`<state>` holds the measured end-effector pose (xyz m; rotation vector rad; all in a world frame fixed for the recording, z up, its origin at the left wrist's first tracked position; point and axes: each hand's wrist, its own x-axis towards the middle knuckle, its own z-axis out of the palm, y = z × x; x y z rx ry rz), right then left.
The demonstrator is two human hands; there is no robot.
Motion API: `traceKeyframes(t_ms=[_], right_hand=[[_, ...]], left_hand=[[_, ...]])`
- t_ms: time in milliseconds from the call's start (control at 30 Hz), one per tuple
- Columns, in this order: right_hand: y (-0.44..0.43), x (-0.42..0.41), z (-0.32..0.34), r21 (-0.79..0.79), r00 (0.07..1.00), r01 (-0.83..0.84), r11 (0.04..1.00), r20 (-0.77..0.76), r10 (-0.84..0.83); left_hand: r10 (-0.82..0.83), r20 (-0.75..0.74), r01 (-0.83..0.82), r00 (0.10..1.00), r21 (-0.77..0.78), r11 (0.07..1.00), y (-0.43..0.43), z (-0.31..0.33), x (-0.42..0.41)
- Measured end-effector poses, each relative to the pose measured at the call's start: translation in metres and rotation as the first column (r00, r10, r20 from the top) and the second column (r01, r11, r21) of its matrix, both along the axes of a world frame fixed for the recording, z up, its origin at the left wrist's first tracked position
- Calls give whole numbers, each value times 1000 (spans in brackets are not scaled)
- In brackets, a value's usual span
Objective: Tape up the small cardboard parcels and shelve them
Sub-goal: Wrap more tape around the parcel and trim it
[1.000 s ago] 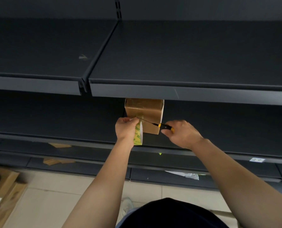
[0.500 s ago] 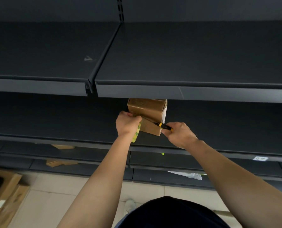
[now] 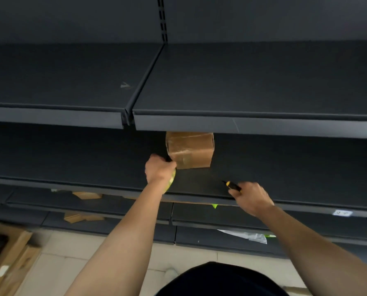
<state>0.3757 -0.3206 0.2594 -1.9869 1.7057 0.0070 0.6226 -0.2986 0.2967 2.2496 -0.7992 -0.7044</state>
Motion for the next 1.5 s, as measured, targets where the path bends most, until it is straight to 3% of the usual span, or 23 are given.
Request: traceKeyframes(t_ms=[167,300,400,500,633,733,800,867,900,967,1033,1100,1167,1233,1500], right_hand=[[1,0,-6,-100,998,-38,994,-51,33],[-15,-5,-11,-186,958,-38,982,-287,-17],[-25,1,-16,-205,905,25,978,-410,-109],[-37,3,-21,-192,891,126,973,-410,-196],[-46,4,-27,-133,897,266,955,-328,-295],[-51,15,-21,-180,939,201,963,-247,-242],[-50,30,-11,-267,979,155,951,-88,-184],[-39,47,-1,-288,972,202,936,175,-157],[-31,55,2,-226,935,247,942,313,-170],[-12,67,10,70,841,264,962,472,-265],[1,73,13,381,767,180,907,523,-373],[8,71,11,506,720,51,861,578,-383],[9,67,8,471,695,41,881,621,-364],[8,64,9,396,686,151,906,617,-384],[10,49,7,233,729,336,913,549,-408]], left_hand=[[-24,-250,-1,968,-97,995,-9,-9,-10],[38,-484,-95,874,-93,991,-9,-17,3],[63,-595,-144,801,-89,985,-1,-23,1],[63,-663,-155,746,-82,984,7,-27,-1],[44,-726,-168,686,-99,981,13,-24,-8],[59,-731,-194,680,-102,976,11,-22,-15],[79,-725,-215,684,-96,972,8,-22,-20],[107,-722,-233,683,-77,969,6,-23,-25],[114,-725,-240,679,-72,968,6,-23,-28],[99,-741,-237,665,-83,968,6,-22,-35],[60,-760,-216,647,-108,970,6,-20,-44],[21,-761,-187,648,-133,973,6,-17,-54],[-15,-739,-151,673,-158,976,6,-16,-65],[-39,-725,-128,688,-174,977,5,-17,-75],[24,-710,-152,704,-118,981,-2,-21,-109]])
